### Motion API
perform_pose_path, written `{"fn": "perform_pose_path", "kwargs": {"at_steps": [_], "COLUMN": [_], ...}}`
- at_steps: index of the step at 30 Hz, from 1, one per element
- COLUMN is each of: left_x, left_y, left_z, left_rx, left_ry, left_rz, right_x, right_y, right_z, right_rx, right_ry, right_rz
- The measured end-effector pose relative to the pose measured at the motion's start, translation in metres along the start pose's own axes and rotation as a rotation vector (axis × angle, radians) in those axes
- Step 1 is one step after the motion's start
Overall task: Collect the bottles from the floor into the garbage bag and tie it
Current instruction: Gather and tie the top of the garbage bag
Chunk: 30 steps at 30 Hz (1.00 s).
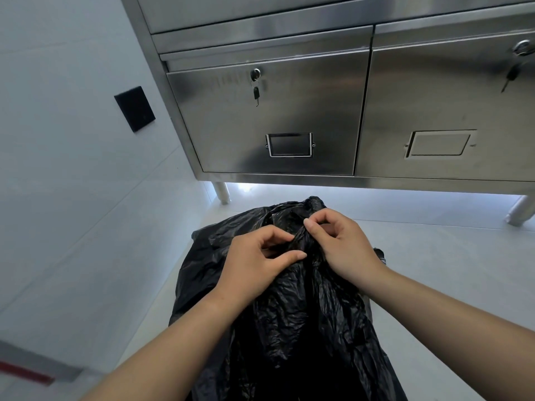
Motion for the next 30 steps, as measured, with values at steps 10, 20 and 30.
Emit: {"fn": "perform_pose_path", "kwargs": {"at_steps": [10,20,30], "left_x": [-0.006,0.005,0.007], "left_y": [-0.001,-0.003,-0.010], "left_z": [-0.004,0.011,0.008], "left_rx": [0.004,-0.028,-0.096], "left_ry": [-0.169,-0.213,-0.008], "left_rz": [-0.148,-0.066,0.138], "right_x": [0.004,0.002,0.020], "right_y": [-0.002,0.004,0.005], "right_z": [0.006,0.014,0.016], "right_rx": [0.035,0.346,0.279], "right_ry": [-0.078,0.181,0.284], "right_rz": [0.021,0.043,0.234]}}
Point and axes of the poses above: each hand's wrist, its own y-axis away from the middle knuckle, its own z-axis out of the back of the hand, x = y × z, the point moved 2 cm from there along -y, towards the middle knuckle, and after that the axes turned 7 degrees about x, right-handed, at the moved point
